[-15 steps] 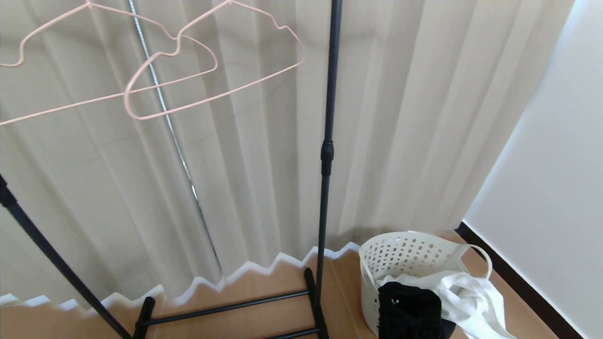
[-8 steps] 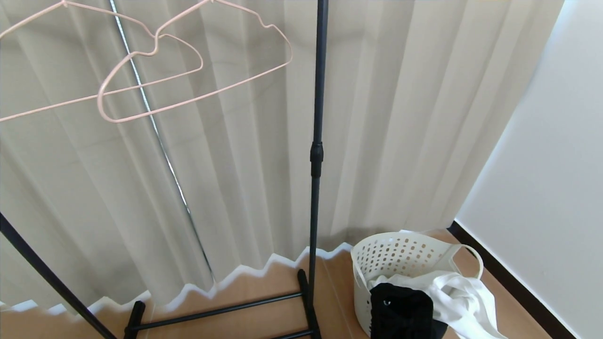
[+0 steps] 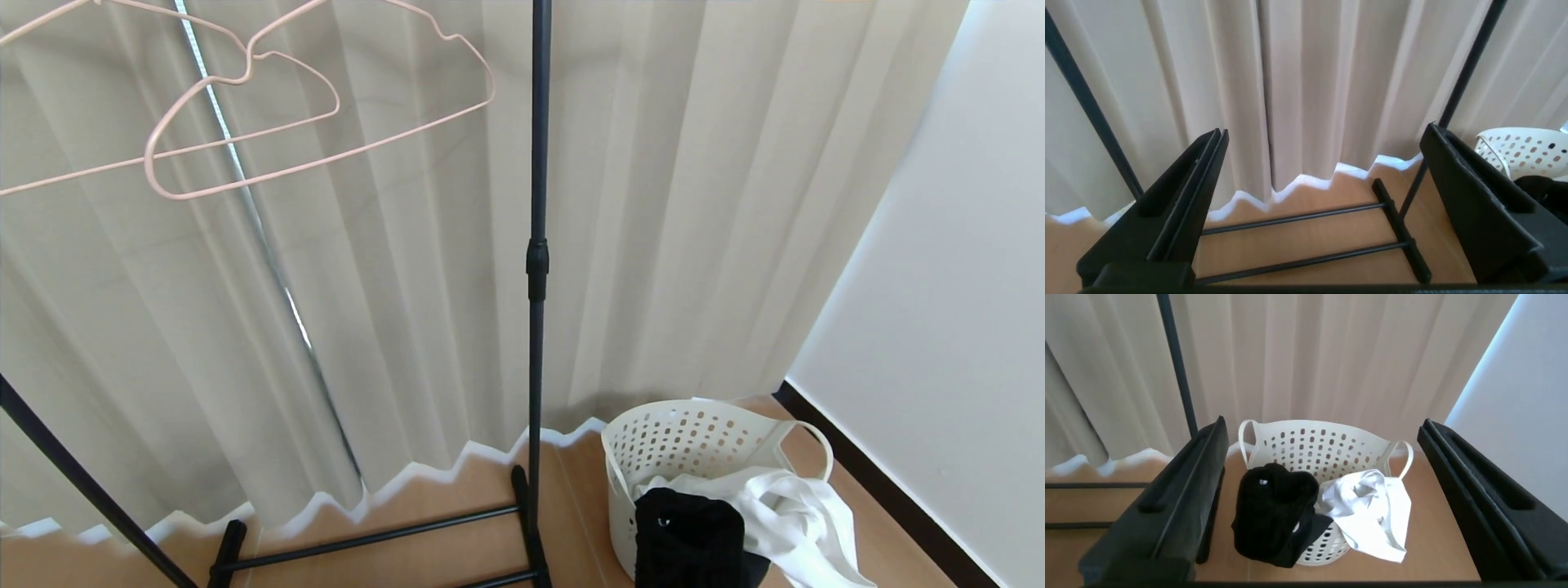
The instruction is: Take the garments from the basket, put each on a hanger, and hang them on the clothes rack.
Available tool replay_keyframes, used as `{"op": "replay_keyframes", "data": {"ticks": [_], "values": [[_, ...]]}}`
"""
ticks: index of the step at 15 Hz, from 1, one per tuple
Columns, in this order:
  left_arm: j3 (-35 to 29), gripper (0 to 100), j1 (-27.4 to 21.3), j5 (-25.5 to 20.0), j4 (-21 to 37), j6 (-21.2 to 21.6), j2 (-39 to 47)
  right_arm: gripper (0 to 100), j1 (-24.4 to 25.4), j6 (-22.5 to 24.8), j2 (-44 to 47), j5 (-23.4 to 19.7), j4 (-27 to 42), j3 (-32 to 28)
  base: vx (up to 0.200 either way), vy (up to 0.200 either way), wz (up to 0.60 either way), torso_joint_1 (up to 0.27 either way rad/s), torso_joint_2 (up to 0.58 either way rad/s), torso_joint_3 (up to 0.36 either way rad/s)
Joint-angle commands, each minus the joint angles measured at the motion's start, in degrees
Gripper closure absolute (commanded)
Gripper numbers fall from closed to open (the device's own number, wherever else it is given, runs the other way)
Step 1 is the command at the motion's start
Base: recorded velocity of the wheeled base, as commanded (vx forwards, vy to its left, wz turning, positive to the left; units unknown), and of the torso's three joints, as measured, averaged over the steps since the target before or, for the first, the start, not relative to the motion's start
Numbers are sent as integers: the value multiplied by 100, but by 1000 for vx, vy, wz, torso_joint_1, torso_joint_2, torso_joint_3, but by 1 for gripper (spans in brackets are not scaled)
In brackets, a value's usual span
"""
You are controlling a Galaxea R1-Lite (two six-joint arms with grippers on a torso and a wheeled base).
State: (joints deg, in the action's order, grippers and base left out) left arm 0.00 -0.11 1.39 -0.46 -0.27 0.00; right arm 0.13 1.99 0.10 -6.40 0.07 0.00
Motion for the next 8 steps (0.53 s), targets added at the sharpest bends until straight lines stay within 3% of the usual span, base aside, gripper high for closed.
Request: {"op": "replay_keyframes", "data": {"ticks": [1, 5, 8], "values": [[0, 0, 2, -7, 2, 0, 0, 0, 4, 3, -1, -2, 1, 0, 0, 0, 0, 0, 0, 0], [0, 0, 2, -7, 2, -8, 0, 0, 4, 3, -1, -2, 1, 0, 0, 0, 0, -1, 54, 60], [0, 0, 2, -7, 2, -8, 0, 0, 4, 3, -1, -2, 1, 0, 0, 0, 0, 1, 15, -121]]}}
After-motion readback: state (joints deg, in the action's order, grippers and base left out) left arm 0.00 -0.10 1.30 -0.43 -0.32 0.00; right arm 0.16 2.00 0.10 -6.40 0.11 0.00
